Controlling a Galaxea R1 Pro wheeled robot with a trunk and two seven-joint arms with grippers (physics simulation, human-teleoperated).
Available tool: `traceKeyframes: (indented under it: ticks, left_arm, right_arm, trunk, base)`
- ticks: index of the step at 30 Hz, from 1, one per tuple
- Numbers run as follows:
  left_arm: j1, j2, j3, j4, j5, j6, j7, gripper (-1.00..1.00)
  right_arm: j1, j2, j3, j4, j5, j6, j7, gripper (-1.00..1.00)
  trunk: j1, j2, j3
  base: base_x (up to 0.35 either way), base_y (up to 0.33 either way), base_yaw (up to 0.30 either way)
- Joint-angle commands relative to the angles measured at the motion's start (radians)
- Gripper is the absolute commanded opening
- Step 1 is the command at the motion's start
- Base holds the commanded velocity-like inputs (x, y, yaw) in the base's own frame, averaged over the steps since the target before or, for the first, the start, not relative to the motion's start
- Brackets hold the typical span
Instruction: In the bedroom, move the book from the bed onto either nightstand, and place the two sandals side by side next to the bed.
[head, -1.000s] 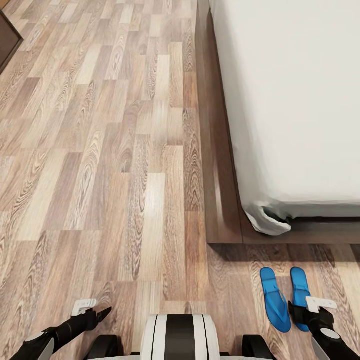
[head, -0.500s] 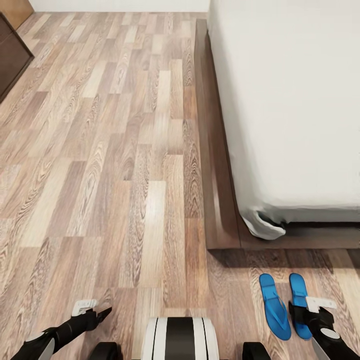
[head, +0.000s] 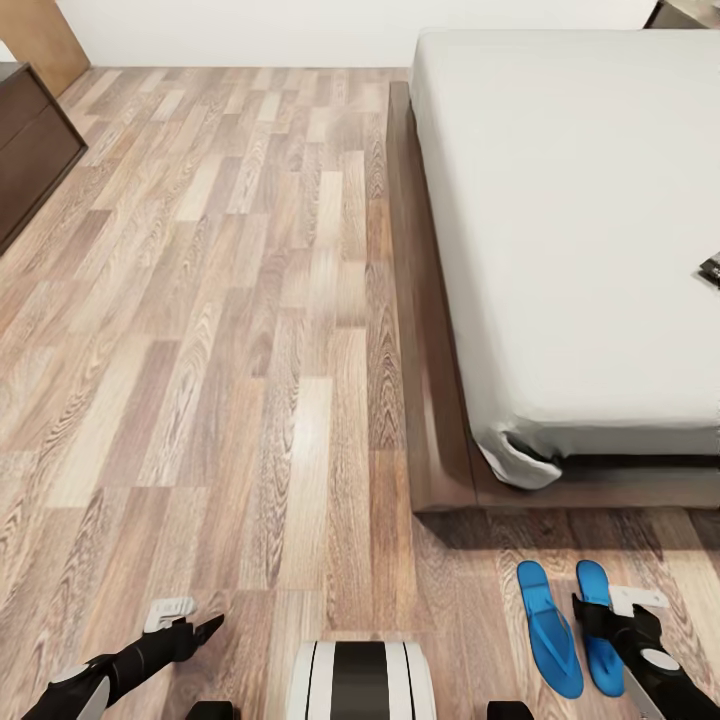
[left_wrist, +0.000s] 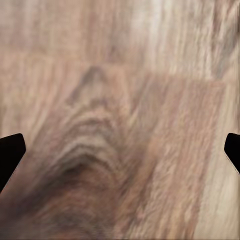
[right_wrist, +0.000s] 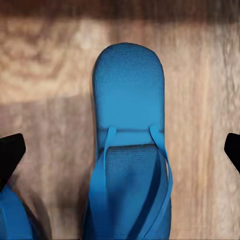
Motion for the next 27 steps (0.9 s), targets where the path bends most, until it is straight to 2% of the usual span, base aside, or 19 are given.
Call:
traceKeyframes:
  ticks: [1,2,4,5,6,7,8,10,12,14,17,19,27]
  left_arm:
    - [0.0,0.0,0.002,0.001,0.006,0.005,-0.005,1.0]
    - [-0.001,0.0,0.002,0.001,0.006,0.005,-0.005,1.0]
    - [0.0,0.0,0.002,0.001,0.006,0.005,-0.004,1.0]
    - [0.0,0.0,0.002,0.001,0.006,0.005,-0.004,1.0]
    - [0.0,0.0,0.002,0.001,0.006,0.005,-0.005,1.0]
    - [0.0,0.0,0.002,0.001,0.006,0.005,-0.005,1.0]
    - [0.0,0.0,0.003,0.001,0.006,0.005,-0.005,1.0]
    - [0.0,0.0,0.002,0.001,0.006,0.005,-0.005,1.0]
    - [0.0,0.0,0.002,0.001,0.006,0.005,-0.005,1.0]
    - [0.0,0.0,0.002,0.001,0.006,0.005,-0.005,1.0]
    - [0.0,0.0,0.001,0.001,0.006,0.005,-0.005,1.0]
    - [0.0,0.0,0.002,0.001,0.006,0.004,-0.005,1.0]
    - [0.0,-0.003,0.002,0.002,0.006,0.003,-0.001,1.0]
  right_arm:
    - [0.0,-0.003,0.003,-0.01,-0.013,-0.003,0.034,1.0]
    - [0.0,-0.004,0.003,-0.014,-0.015,-0.002,0.06,1.0]
    - [0.0,-0.011,0.0,-0.017,-0.027,0.005,0.194,1.0]
    - [0.0,-0.016,-0.001,-0.017,-0.032,0.006,0.231,1.0]
    - [0.0,-0.029,-0.002,-0.018,-0.047,0.008,0.308,1.0]
    - [0.0,-0.038,-0.003,-0.017,-0.057,0.009,0.347,1.0]
    - [0.0,-0.07,-0.004,-0.008,-0.107,0.011,0.465,1.0]
    - [0.0,-0.111,-0.004,0.028,-0.183,0.012,0.597,1.0]
    - [0.0,-0.136,-0.004,0.099,-0.246,0.012,0.699,1.0]
    - [0.0,-0.147,-0.004,0.193,-0.277,0.011,0.778,1.0]
    - [0.0,-0.152,-0.004,0.291,-0.292,0.011,0.836,1.0]
    - [0.0,-0.154,-0.004,0.328,-0.295,0.011,0.852,1.0]
    - [0.0,-0.153,-0.004,0.369,-0.299,0.001,0.867,1.0]
  trunk:
    - [-0.001,0.0,0.003]
    - [-0.001,0.0,0.007]
    - [-0.002,0.001,0.015]
    - [-0.002,0.001,0.019]
    - [-0.003,0.001,0.023]
    - [-0.003,0.001,0.027]
    - [-0.004,0.002,0.031]
    - [-0.005,0.002,0.038]
    - [-0.006,0.003,0.046]
    - [-0.006,0.003,0.054]
    - [-0.007,0.003,0.058]
    - [-0.007,0.003,0.058]
    - [-0.007,0.003,0.058]
  base:
    - [0.0,0.0,0.0]
    - [0.0,0.0,0.0]
    - [0.0,0.0,0.0]
    - [0.0,0.0,0.0]
    - [0.0,0.0,0.0]
    - [0.0,0.0,0.0]
    - [0.0,0.0,0.0]
    - [0.0,0.0,0.0]
    - [0.0,0.0,0.0]
    - [0.0,0.0,0.0]
    - [0.0,0.0,0.0]
    - [0.0,0.0,0.0]
    - [0.0,0.0,0.0]
